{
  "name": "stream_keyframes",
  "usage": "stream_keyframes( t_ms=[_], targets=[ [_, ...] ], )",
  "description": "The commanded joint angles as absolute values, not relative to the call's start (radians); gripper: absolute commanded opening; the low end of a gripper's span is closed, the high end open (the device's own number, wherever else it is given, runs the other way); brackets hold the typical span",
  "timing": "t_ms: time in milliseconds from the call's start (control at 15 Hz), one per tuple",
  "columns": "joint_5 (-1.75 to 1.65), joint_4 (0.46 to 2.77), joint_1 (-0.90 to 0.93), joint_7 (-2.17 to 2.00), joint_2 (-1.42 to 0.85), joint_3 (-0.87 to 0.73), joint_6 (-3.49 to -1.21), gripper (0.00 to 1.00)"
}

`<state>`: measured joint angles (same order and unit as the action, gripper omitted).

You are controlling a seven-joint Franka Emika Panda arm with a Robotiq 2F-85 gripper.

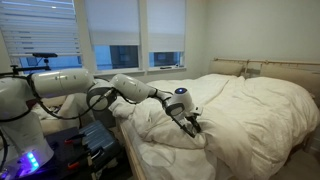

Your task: Completely cover the white blanket over the bed

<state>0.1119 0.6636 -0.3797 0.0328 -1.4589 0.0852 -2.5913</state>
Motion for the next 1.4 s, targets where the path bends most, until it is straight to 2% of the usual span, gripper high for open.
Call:
stream_keyframes(
  t_ms=[0, 400, 467, 1067, 1133, 1333],
  targets=[
    [0.132, 0.616, -0.371, 0.005, -1.467, 0.054, -2.502, 0.49],
    [0.123, 0.539, -0.381, -0.023, -1.469, 0.027, -2.268, 0.04],
    [0.123, 0.521, -0.385, -0.023, -1.469, 0.027, -2.220, 0.01],
    [0.128, 0.370, -0.422, 0.008, -1.467, 0.044, -1.846, 0.01],
    [0.120, 0.439, -0.429, 0.016, -1.423, 0.054, -1.848, 0.01],
    [0.118, 0.431, -0.434, 0.031, -1.411, 0.059, -1.782, 0.01]
  ],
)
